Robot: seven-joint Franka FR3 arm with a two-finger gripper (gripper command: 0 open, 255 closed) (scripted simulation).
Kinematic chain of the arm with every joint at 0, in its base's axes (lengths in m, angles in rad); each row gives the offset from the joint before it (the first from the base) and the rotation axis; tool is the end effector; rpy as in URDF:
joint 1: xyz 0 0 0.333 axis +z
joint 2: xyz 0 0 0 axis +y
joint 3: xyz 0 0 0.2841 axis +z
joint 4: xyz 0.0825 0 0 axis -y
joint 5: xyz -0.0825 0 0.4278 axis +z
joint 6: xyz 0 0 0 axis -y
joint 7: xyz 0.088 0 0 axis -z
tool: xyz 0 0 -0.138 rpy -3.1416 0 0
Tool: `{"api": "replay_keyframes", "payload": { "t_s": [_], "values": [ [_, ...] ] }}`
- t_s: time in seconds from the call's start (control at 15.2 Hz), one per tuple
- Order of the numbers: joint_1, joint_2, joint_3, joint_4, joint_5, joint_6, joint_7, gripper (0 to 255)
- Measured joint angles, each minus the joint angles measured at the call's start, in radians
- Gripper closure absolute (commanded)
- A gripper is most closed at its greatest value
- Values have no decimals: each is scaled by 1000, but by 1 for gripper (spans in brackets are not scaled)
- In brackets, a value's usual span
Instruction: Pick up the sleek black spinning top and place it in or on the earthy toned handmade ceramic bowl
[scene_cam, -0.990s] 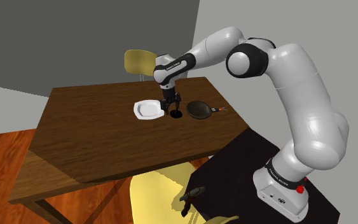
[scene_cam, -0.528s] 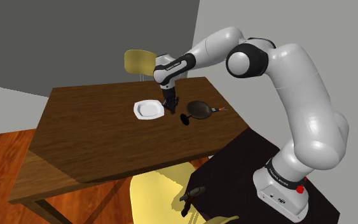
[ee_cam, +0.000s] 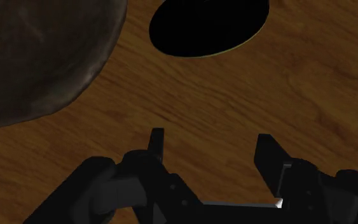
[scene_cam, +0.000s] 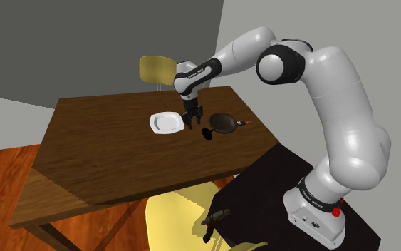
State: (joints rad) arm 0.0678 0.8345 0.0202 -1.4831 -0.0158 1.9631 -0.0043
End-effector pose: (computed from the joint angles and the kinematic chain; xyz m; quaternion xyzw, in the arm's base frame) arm 0.6681 0.0569 0.0727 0.9832 0.0477 -0.1761 0.0061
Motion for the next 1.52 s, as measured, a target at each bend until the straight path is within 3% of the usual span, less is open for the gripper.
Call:
{"api": "replay_keyframes", "payload": {
  "t_s": [0.46,0.59,1.06,1.45,1.52],
  "values": [
    [-76,-445,36,-679,137,531,-20,0],
    [-88,-506,50,-783,176,628,-35,0],
    [-91,-453,60,-814,198,731,-48,0],
    [-90,-440,60,-809,199,740,-48,0],
    [-90,-440,60,-809,199,740,-48,255]
  ]
}}
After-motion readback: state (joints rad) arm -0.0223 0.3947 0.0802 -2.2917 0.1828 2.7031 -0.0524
